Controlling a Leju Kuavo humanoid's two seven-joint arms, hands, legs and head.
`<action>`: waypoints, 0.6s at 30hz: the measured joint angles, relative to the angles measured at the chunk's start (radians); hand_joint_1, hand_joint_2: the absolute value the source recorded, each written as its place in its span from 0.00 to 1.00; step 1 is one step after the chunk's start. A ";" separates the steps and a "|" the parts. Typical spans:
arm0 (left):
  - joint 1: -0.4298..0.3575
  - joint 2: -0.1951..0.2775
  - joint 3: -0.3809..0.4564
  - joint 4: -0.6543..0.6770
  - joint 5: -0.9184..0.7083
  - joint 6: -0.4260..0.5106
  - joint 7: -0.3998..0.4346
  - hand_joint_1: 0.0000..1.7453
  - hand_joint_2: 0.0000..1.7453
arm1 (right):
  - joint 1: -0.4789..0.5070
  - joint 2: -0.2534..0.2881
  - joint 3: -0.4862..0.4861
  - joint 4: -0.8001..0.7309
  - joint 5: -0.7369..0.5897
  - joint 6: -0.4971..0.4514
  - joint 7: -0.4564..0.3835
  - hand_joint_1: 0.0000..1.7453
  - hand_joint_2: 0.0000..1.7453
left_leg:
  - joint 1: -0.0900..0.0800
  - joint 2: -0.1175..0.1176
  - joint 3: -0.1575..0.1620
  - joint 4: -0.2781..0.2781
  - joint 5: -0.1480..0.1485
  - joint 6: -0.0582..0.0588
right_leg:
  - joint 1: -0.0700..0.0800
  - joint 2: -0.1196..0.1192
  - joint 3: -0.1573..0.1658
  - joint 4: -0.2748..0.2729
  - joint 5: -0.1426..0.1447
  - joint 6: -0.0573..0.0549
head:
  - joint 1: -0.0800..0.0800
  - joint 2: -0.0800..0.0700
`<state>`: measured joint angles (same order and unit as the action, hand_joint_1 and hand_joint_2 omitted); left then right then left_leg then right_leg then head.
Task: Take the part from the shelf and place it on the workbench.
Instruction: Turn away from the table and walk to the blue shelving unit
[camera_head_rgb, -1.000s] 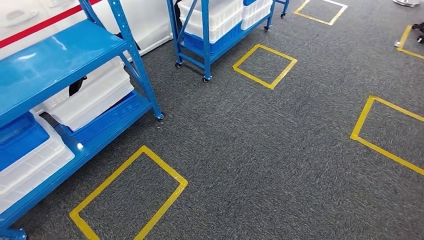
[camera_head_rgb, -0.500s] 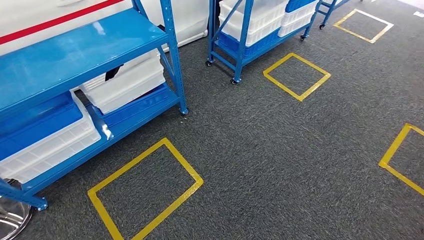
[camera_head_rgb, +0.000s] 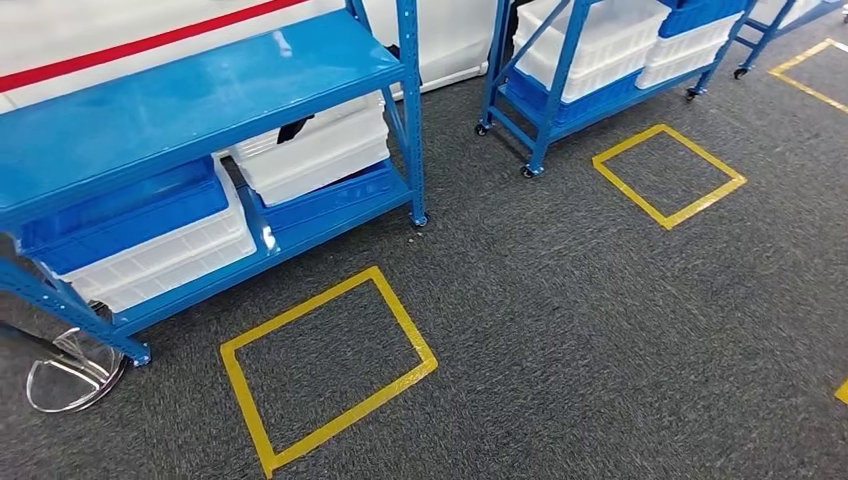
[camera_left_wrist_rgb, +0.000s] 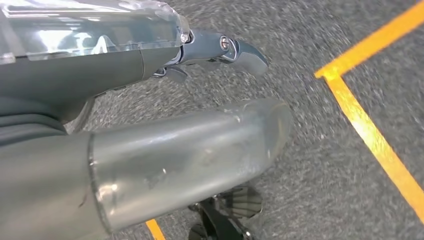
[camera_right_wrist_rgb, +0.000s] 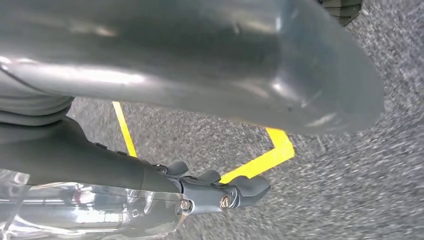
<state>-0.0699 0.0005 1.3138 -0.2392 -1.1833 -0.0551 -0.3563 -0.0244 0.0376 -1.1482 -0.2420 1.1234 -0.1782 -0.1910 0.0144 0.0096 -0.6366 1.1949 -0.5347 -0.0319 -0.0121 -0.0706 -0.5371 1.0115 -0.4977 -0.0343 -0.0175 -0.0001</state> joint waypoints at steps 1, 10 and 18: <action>-0.001 0.000 0.000 0.000 0.000 0.000 0.000 0.00 0.00 | 0.000 0.000 0.000 0.000 0.002 0.001 0.000 0.00 0.00 | -0.002 0.026 0.036 -0.072 0.030 0.002 | 0.002 -0.012 0.004 0.002 -0.004 0.004 | 0.000 0.000; -0.002 -0.002 0.000 0.000 -0.004 0.002 0.001 0.00 0.00 | -0.006 0.003 0.000 0.000 0.011 0.004 0.001 0.00 0.00 | -0.005 -0.003 0.092 -0.195 0.076 0.058 | -0.001 0.041 -0.033 0.135 -0.107 0.045 | 0.012 0.000; -0.004 -0.006 -0.001 0.000 -0.011 0.002 0.001 0.00 0.00 | 0.000 0.004 0.000 0.000 0.013 0.005 0.005 0.00 0.00 | -0.008 -0.110 0.089 -0.181 0.070 0.048 | -0.006 0.141 -0.027 0.039 0.006 0.036 | 0.015 0.000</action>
<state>-0.0739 -0.0056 1.3126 -0.2392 -1.1939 -0.0534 -0.3553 -0.0243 0.0413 -1.1479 -0.2422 1.1363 -0.1727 -0.1862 0.0068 -0.1004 -0.5478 1.0134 -0.4645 0.0157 -0.0183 0.0702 -0.5641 1.0508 -0.4918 0.0021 -0.0026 -0.0001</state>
